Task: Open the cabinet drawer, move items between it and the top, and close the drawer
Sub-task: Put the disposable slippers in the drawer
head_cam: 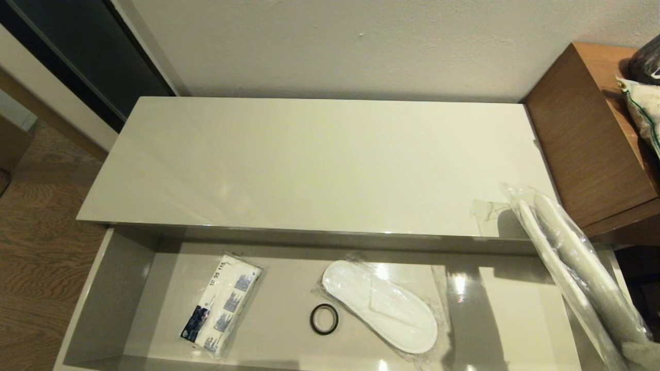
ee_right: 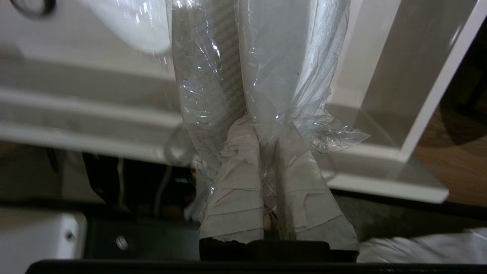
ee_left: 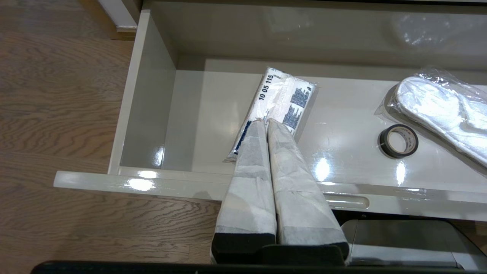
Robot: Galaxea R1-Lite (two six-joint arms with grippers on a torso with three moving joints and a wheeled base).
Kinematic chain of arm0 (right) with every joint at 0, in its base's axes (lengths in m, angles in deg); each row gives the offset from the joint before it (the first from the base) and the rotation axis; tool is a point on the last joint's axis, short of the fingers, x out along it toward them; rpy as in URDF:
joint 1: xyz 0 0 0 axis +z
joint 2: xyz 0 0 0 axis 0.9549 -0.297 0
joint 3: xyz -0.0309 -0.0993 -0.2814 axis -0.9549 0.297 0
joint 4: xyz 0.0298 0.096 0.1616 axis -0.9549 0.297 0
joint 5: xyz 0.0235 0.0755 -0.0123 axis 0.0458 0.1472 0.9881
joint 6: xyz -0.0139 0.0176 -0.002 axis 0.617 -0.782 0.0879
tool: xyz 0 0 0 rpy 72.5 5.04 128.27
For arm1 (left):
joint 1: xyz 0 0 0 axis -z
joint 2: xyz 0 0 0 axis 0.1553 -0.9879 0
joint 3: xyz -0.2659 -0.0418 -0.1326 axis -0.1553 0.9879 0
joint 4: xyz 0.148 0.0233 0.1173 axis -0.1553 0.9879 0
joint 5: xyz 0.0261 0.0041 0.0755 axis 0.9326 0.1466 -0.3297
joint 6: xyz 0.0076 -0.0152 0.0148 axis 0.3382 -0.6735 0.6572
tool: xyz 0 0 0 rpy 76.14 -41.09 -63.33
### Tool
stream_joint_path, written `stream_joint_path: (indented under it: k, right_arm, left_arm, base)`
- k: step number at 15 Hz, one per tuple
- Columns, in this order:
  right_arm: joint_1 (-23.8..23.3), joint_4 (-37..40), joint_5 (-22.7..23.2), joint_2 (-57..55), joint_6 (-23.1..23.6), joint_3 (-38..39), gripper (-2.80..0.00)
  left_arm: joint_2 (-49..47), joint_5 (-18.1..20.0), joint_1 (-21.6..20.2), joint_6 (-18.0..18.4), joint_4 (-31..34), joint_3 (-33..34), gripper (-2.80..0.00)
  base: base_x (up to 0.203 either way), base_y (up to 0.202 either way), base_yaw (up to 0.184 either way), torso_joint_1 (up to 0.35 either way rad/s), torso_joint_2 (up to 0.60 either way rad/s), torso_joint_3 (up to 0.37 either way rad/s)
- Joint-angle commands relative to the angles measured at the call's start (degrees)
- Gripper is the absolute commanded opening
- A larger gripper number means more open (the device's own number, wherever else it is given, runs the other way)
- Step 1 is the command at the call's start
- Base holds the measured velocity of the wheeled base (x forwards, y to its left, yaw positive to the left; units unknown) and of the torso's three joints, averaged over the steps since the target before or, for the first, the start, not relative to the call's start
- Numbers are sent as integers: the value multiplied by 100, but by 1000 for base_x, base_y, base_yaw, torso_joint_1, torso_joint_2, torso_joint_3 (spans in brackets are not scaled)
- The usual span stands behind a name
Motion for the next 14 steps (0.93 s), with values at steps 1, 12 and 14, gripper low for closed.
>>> stream_joint_path:
  k: [1, 12, 14]
  right_arm:
    - [44, 343, -14, 856, 145, 294, -280]
    - [45, 223, -34, 842, 248, 1266, -280]
    - [32, -521, -56, 248, 142, 1488, -280]
  left_arm:
    - [-1, -4, -1, 2, 2, -1, -280]
    - [0, -4, -1, 2, 2, -9, -280]
    - [0, -4, -1, 2, 2, 0, -280]
  base:
    - [0, 0, 0, 0, 0, 0]
    - [0, 0, 0, 0, 0, 0]
    - [0, 0, 0, 0, 0, 0]
